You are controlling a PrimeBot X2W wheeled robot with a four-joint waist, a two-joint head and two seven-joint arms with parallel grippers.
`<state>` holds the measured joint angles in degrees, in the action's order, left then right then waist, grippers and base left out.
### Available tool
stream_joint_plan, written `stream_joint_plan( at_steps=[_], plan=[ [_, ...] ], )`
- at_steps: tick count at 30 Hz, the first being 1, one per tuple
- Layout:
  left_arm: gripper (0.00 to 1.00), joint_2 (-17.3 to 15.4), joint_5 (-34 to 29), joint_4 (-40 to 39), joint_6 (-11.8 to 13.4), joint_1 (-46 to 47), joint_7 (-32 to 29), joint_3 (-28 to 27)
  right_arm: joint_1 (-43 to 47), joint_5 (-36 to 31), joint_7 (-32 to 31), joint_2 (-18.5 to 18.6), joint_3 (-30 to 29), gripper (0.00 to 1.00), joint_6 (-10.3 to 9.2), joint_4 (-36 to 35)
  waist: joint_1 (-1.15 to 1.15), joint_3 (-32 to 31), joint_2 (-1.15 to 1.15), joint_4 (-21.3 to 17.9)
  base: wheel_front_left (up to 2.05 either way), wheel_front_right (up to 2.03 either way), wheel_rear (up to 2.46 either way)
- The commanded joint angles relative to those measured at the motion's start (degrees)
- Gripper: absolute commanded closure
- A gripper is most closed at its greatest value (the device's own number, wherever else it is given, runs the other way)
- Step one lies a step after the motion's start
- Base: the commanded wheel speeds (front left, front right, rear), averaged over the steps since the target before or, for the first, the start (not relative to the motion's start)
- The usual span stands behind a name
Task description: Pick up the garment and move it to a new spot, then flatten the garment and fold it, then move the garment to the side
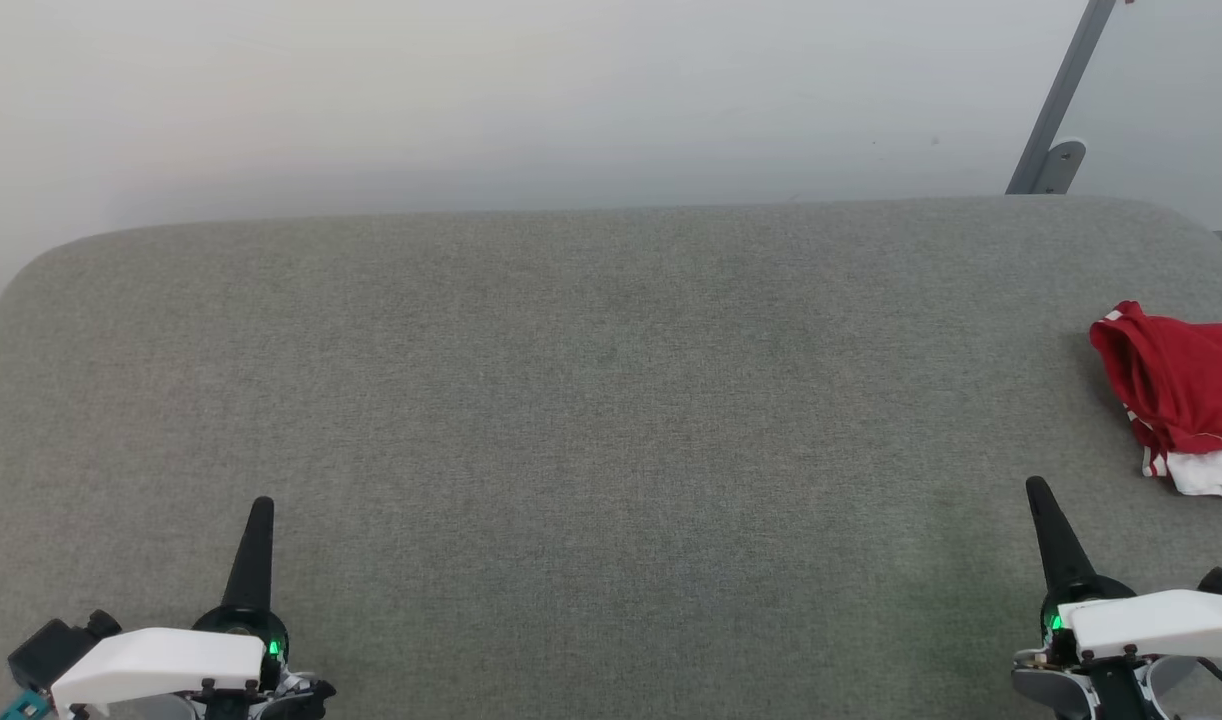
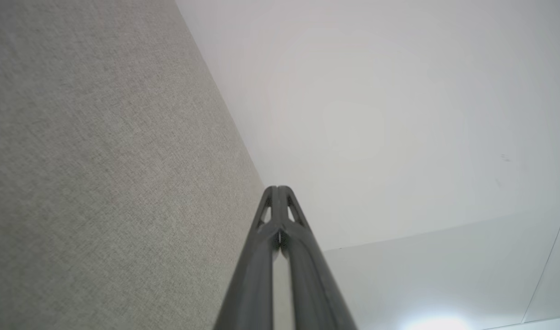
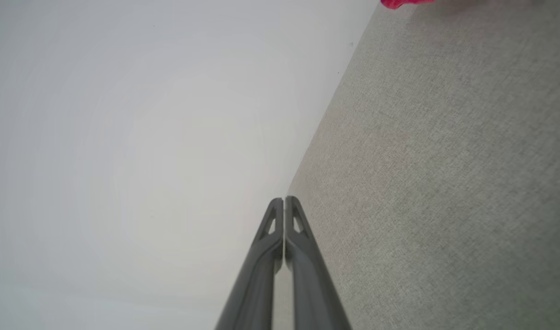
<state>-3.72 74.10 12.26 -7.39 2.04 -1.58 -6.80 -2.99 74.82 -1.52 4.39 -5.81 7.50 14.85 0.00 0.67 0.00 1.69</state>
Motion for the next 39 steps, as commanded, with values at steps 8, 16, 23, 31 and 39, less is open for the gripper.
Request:
stream_joint_plan(
  at_steps=[8, 16, 23, 31, 39],
  plan=[
    [1.0, 0.09, 4.17, 0.24, -0.13, 1.74, -1.23, 0.06, -1.54, 4.27, -1.26, -0.32, -0.33, 1.0, -0.01, -0.76, 0.0, -0.09, 0.0, -0.3, 0.0, 0.0, 0.0],
    [1.0, 0.31, 7.68, 0.64, -0.14, 2.52, -2.19, 0.11, -2.07, 7.67, -2.25, -0.65, -0.46, 1.0, -0.01, -0.84, 0.0, -0.18, 0.0, -0.61, 0.0, 0.0, 0.0],
    [1.0, 0.48, 10.84, 0.98, -0.15, 2.95, -3.02, 0.15, -2.48, 10.39, -3.06, -0.95, -0.57, 1.0, -0.01, -0.91, 0.0, -0.26, 0.0, -0.88, 0.0, 0.0, 0.0],
    [1.0, 0.64, 13.55, 1.3, -0.16, 3.7, -3.82, 0.19, -2.74, 12.95, -3.85, -1.22, -0.67, 1.0, -0.01, -0.93, 0.0, -0.34, 0.0, -1.15, 0.0, 0.0, 0.0],
    [1.0, 0.8, 16.44, 1.66, -0.17, 4.14, -4.62, 0.23, -3.35, 15.89, -4.73, -1.48, -0.76, 1.0, -0.02, -0.95, 0.0, -0.43, 0.0, -1.45, 0.0, 0.0, 0.0]
  ],
)
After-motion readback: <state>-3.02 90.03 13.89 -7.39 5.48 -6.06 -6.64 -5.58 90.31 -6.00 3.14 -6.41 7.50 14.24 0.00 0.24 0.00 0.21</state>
